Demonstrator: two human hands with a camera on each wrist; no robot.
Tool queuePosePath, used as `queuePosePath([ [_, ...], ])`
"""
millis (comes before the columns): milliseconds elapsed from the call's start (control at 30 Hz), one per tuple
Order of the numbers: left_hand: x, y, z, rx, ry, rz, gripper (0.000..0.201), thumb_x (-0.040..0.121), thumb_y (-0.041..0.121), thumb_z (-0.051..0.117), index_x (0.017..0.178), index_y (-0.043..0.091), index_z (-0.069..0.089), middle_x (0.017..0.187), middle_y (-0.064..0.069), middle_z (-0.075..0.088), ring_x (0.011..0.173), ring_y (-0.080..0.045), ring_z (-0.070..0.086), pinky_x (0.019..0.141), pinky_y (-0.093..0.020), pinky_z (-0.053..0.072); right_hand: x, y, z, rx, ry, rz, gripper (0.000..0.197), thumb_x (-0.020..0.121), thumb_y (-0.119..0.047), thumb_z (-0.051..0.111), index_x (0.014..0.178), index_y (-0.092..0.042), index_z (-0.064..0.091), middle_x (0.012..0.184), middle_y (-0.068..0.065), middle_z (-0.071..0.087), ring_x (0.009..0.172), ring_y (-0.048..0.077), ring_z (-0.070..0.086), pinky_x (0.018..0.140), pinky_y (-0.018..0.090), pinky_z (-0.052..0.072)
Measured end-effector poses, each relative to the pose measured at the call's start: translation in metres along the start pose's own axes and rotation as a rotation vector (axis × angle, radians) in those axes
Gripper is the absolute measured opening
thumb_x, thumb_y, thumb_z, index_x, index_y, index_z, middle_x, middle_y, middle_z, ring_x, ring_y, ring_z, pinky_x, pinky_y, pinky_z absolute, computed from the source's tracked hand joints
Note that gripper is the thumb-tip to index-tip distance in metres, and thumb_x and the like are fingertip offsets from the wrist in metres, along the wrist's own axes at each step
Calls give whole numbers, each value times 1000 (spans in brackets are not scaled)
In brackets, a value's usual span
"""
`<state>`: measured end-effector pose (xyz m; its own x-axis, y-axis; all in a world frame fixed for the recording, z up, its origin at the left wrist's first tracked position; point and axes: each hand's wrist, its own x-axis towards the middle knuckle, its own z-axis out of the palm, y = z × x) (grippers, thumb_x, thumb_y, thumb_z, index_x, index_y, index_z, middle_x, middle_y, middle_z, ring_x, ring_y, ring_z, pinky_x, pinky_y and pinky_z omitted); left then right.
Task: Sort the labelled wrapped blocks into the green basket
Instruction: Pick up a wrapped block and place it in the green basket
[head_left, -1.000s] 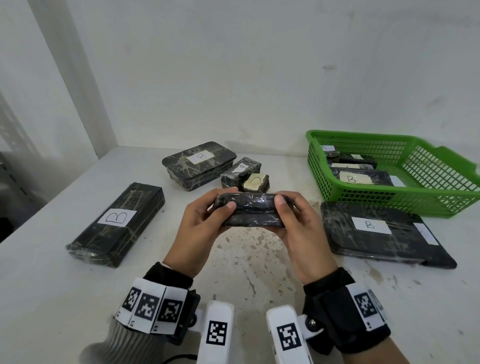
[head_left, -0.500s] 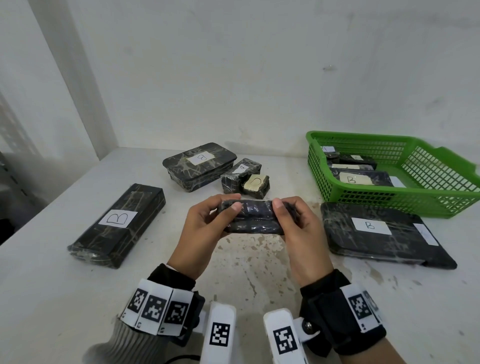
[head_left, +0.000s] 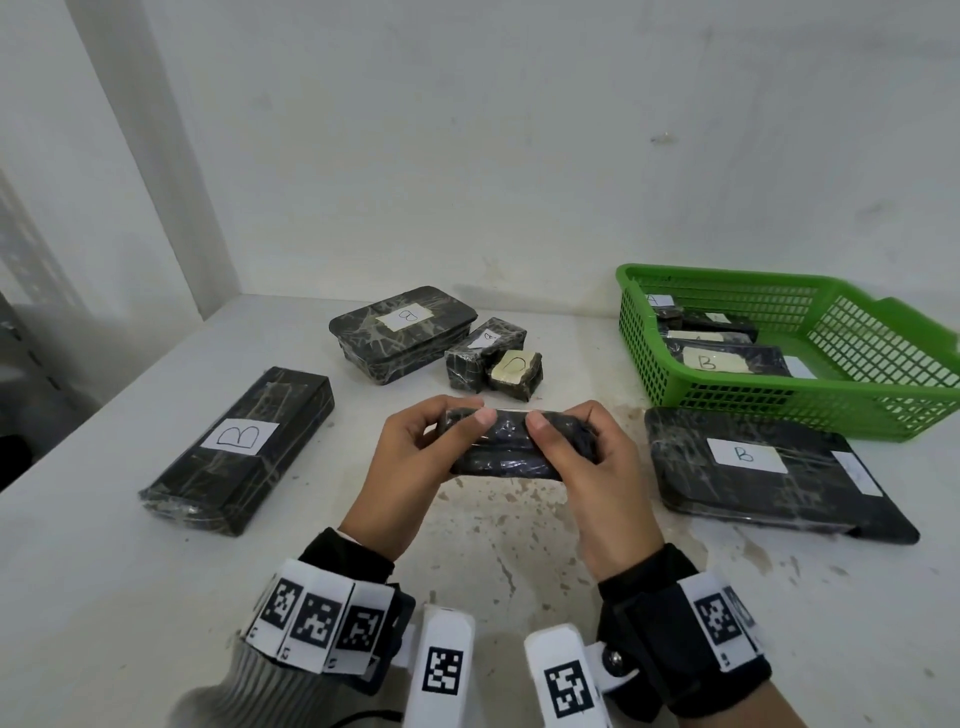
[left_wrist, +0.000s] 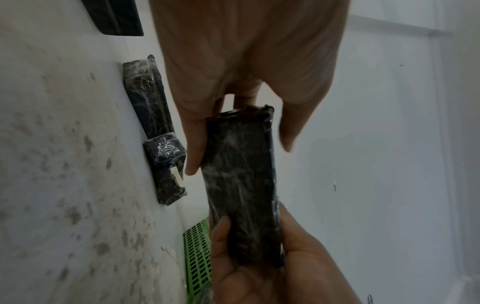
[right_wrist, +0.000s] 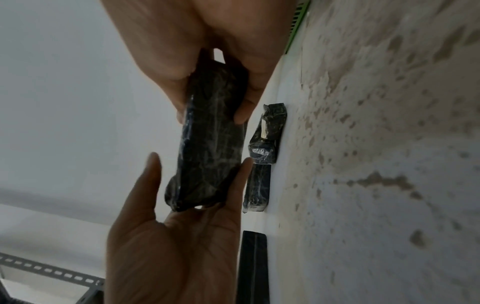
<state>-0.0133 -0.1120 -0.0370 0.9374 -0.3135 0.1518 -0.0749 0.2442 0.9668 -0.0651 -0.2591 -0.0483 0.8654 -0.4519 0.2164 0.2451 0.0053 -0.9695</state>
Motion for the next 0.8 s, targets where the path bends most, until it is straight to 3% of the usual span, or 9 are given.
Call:
queuePosePath([
  [67,-1,-1,1,23,-11,-5,24,77,17,72,95,2,70,82,-5,70,75,-17,68,70,-29,58,1,1,-1,22,18,21,28,85,-18,74,81,2,55,74,8,58,72,18,57,69,34,51],
  [167,0,-4,-1,94,21,16,14,84,5,71,97,-1,70,83,-7,69,76,-20,67,75,-36,56,1,2,-1,20,13,64,26,84,-21,74,80,-1,57,73,6,61,72,17,59,70,32,51],
  [300,1,-3,-3,95,14,27,23,80,14,74,96,-2,70,83,-14,67,76,-24,66,79,-44,56,1,-1,0,58,-64,136,38,77,-37,75,90,-5,58,83,10,67,79,19,65,77,34,55],
  [400,1,-2,-5,45,-9,14,26,79,17,75,95,-2,70,85,-20,67,79,-28,67,83,-48,56,0,-2,0,24,-69,87,30,79,-28,76,87,-7,57,75,-2,65,74,10,64,70,24,52],
  [500,1,-2,-5,31,-86,-43,37,69,29,78,96,4,70,85,-13,69,81,-21,69,78,-36,59,1,1,-2,4,-10,70,25,83,-18,75,85,-1,57,76,1,65,74,13,63,69,27,54],
  [600,0,-3,-5,24,-119,-55,25,71,18,73,93,7,68,79,0,68,75,-12,67,69,-23,55,2,2,-3,45,9,112,27,83,-18,76,87,1,57,83,11,67,79,22,65,79,40,55],
  [700,1,-3,-6,37,-102,-38,23,73,15,70,93,4,68,83,-8,67,79,-19,66,77,-34,58,1,-1,-2,39,-7,106,27,81,-24,76,89,-4,59,84,6,69,80,17,67,76,34,56],
  [800,2,-2,-10,31,-87,-50,29,75,18,69,98,1,67,90,-15,67,86,-27,66,90,-44,55,-1,-4,-1,56,-80,130,43,71,-39,77,99,-10,60,94,5,72,90,17,70,80,29,56],
])
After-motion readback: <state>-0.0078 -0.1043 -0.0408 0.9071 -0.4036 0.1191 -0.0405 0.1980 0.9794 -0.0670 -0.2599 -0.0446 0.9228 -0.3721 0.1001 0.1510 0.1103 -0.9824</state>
